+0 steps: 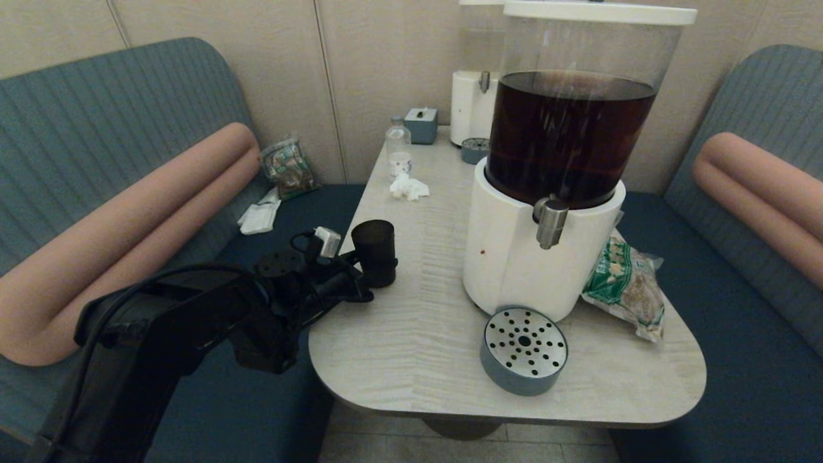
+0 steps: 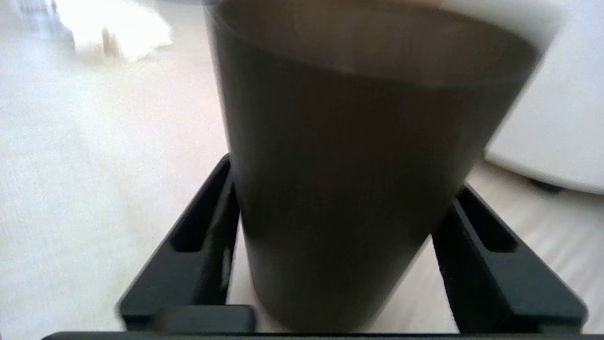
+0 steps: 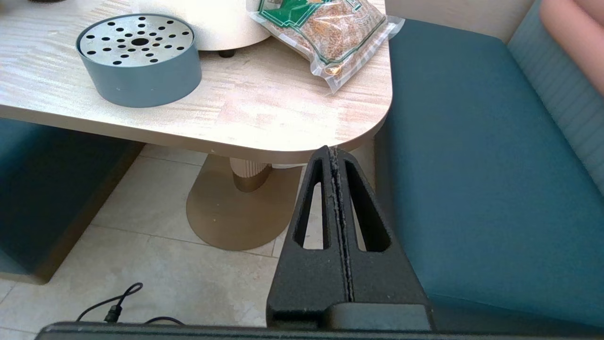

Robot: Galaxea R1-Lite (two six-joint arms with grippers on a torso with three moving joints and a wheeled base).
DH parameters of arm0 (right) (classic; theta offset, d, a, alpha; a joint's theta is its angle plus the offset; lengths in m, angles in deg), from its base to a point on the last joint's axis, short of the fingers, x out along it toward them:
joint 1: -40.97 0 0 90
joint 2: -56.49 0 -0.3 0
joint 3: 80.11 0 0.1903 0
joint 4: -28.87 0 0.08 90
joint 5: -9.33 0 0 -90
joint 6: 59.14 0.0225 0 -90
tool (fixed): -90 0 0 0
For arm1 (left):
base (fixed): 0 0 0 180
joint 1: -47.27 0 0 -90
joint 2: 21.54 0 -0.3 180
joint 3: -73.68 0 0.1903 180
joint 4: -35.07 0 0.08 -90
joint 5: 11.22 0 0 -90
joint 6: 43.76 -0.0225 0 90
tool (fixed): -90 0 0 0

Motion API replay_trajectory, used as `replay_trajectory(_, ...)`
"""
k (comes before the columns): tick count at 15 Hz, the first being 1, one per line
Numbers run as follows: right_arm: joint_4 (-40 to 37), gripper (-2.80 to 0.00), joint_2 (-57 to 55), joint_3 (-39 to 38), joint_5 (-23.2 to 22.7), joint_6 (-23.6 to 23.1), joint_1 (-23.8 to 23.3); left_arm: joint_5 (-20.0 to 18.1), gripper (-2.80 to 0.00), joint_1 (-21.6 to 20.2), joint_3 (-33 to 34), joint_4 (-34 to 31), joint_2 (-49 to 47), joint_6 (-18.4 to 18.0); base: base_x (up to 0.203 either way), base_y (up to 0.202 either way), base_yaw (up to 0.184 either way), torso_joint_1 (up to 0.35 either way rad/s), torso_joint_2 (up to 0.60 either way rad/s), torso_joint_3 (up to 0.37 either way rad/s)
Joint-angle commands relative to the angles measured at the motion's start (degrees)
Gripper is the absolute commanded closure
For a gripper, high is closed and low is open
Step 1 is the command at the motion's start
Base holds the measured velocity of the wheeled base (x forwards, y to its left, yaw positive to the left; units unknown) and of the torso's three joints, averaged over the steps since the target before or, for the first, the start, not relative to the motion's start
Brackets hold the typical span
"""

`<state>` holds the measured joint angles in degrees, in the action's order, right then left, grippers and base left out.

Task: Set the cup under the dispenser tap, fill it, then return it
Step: Place the cup next to the water dispenser

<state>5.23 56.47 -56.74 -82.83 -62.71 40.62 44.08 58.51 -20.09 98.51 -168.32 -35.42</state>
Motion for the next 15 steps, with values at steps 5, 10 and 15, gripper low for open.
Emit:
replay_trajectory(5,0.0,0.00,-0.1,0.0,0.0,0.0,0.0,-0.2,-2.80,0.0,1.4,0.9,1.6,0.1,0.000,0.000,0.000,0.000,0.00,0.000)
replay_trajectory(10,0.0,0.00,-0.1,0.0,0.0,0.0,0.0,-0.2,-2.80,-0.1,12.1,0.9,7.8,0.1,0.000,0.000,0.000,0.000,0.00,0.000)
replay_trajectory(15,0.0,0.00,-0.1,0.0,0.0,0.0,-0.1,-0.2,-2.80,-0.1,21.8,0.9,15.8,0.0,0.000,0.000,0.000,0.000,0.00,0.000)
